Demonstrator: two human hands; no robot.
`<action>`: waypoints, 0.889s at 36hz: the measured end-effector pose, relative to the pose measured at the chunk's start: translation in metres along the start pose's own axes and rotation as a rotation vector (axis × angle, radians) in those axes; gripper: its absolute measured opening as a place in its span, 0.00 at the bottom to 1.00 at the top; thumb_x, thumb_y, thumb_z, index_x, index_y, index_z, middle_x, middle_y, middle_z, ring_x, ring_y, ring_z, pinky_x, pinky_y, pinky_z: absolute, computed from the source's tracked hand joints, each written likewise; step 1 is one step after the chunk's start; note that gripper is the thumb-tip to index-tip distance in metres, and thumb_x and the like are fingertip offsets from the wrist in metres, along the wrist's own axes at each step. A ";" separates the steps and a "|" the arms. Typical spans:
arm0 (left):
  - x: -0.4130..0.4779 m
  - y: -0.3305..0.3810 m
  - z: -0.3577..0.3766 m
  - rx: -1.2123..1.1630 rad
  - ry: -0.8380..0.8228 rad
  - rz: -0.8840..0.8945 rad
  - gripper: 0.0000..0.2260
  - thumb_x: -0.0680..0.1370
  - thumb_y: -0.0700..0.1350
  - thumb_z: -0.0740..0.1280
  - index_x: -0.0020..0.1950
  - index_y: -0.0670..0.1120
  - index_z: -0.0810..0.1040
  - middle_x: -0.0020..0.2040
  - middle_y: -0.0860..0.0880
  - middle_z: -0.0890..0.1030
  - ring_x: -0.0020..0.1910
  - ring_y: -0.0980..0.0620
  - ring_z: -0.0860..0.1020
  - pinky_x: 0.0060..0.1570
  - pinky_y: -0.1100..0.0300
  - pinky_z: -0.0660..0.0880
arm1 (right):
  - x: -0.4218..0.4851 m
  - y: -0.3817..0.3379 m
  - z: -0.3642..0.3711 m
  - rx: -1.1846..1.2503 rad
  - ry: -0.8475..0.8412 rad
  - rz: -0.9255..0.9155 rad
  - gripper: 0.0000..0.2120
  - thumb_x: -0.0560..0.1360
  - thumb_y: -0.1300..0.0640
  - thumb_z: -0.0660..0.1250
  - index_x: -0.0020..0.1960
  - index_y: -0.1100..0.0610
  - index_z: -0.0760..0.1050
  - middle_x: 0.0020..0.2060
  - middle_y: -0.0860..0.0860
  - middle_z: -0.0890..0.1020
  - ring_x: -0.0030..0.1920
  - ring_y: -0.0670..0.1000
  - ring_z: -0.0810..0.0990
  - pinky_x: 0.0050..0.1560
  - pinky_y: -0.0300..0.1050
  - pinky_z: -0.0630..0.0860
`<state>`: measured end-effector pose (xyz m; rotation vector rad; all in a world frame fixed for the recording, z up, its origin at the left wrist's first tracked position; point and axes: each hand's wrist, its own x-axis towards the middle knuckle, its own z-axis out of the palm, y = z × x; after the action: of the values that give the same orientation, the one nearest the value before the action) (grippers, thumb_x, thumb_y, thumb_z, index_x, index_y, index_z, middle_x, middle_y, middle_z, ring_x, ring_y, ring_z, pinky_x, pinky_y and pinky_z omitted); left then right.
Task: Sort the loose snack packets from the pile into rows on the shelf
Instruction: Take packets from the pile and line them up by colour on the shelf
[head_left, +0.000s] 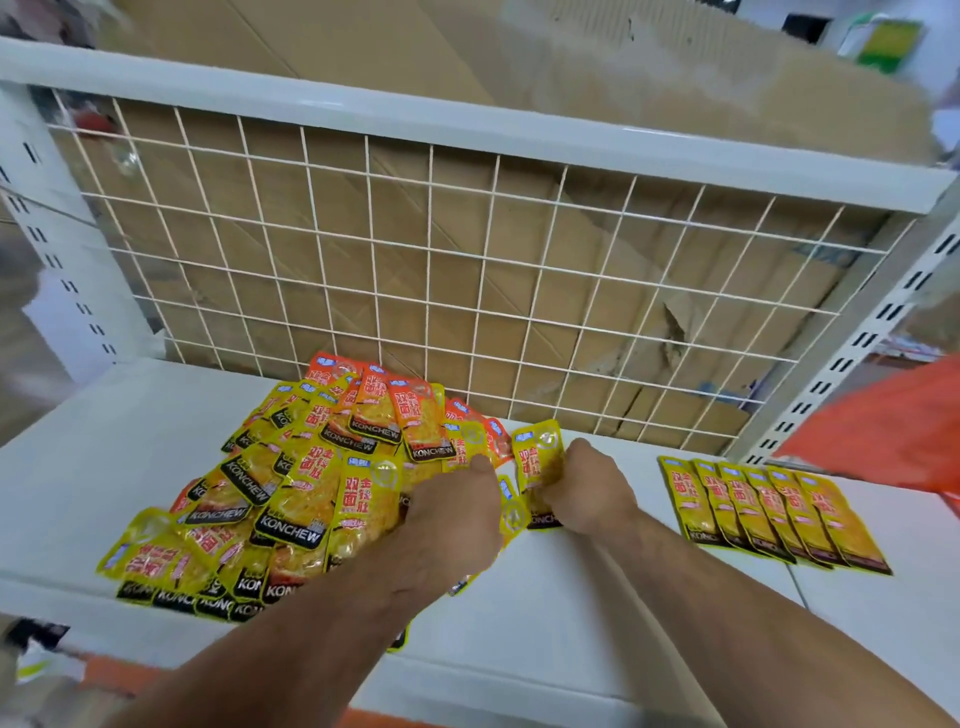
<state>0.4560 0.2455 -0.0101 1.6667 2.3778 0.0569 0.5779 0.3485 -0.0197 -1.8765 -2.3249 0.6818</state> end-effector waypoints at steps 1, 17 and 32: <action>0.001 0.003 -0.001 -0.032 0.016 0.002 0.19 0.74 0.45 0.67 0.61 0.44 0.66 0.51 0.45 0.80 0.51 0.41 0.80 0.40 0.54 0.70 | 0.000 0.003 -0.003 0.044 0.011 -0.002 0.16 0.72 0.48 0.69 0.51 0.56 0.69 0.49 0.52 0.80 0.51 0.57 0.80 0.43 0.46 0.73; 0.035 0.075 0.011 -0.618 0.026 -0.077 0.09 0.70 0.36 0.67 0.33 0.43 0.69 0.38 0.41 0.78 0.45 0.40 0.81 0.38 0.54 0.75 | -0.005 0.106 -0.054 0.480 0.148 0.113 0.18 0.71 0.58 0.74 0.30 0.55 0.68 0.27 0.51 0.75 0.32 0.53 0.73 0.35 0.45 0.66; 0.031 0.250 0.033 -0.915 0.026 -0.162 0.11 0.59 0.47 0.73 0.31 0.42 0.75 0.30 0.43 0.76 0.33 0.48 0.75 0.41 0.48 0.79 | 0.005 0.276 -0.124 0.698 0.123 0.117 0.22 0.71 0.62 0.74 0.29 0.53 0.63 0.24 0.49 0.68 0.26 0.50 0.64 0.29 0.43 0.58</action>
<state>0.6835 0.3588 -0.0055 1.0196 1.9804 0.9698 0.8694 0.4310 -0.0151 -1.6545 -1.6014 1.1608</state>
